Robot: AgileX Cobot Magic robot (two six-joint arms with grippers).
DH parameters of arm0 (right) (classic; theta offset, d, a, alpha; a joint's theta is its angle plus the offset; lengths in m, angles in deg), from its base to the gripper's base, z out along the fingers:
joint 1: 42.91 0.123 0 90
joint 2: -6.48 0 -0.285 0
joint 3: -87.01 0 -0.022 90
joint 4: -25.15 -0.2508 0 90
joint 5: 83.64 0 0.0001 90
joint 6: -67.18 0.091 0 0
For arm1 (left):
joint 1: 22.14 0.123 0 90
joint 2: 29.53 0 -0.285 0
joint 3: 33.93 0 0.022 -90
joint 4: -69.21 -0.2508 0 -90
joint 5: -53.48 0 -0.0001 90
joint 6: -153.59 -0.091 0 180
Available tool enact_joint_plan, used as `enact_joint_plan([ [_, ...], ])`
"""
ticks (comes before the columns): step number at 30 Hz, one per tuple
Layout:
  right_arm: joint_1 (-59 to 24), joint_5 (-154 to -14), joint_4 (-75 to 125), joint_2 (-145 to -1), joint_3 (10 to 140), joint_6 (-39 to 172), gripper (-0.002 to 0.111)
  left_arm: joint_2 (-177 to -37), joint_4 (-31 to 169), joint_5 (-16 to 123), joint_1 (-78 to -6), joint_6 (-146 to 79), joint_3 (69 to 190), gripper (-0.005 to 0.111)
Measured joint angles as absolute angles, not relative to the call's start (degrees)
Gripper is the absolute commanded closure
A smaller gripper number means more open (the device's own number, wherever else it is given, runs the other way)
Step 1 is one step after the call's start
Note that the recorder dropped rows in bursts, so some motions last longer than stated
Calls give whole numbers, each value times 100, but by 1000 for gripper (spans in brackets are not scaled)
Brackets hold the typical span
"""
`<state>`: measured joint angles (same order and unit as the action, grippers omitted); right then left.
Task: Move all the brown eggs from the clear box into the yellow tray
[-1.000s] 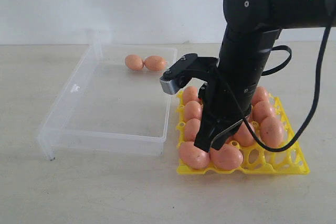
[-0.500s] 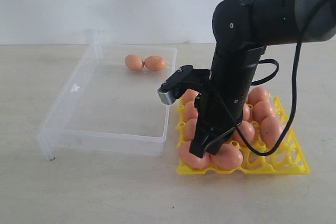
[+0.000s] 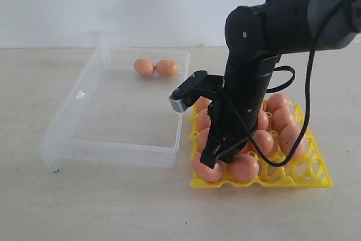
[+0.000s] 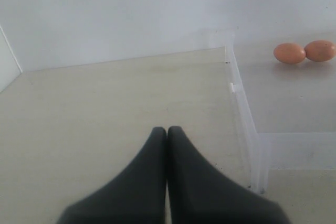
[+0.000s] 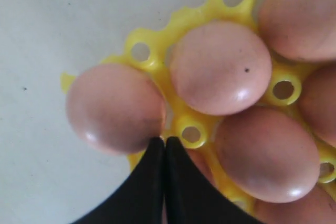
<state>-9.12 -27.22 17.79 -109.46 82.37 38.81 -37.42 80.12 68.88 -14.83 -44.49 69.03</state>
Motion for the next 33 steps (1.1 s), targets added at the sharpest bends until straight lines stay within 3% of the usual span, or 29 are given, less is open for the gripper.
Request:
enact_joint_plan([
  [6, -912, -2818, 1919, -10758, 8237, 4021, 109, -3742, 8012, 6888, -1483, -4449, 6903, 111],
  [14, -912, -5317, 1709, -10345, 8237, 3645, 109, -3742, 8012, 6888, -1483, -4449, 6903, 111],
  [18, -912, -5306, 1682, -11163, 8922, 3523, 109, -3742, 8012, 6888, -1483, -4449, 6903, 111],
  [25, -912, -4009, 923, -12268, 10657, 2321, 109, -3742, 8012, 6888, -1483, -4449, 6903, 111],
  [31, -912, -4943, 641, -12626, 10928, 1599, 107, -3742, 8012, 6888, -1483, -4449, 6903, 111],
  [33, -912, -5271, 596, -12734, 10942, 1629, 100, -3742, 8012, 6888, -1483, -4449, 6903, 111],
])
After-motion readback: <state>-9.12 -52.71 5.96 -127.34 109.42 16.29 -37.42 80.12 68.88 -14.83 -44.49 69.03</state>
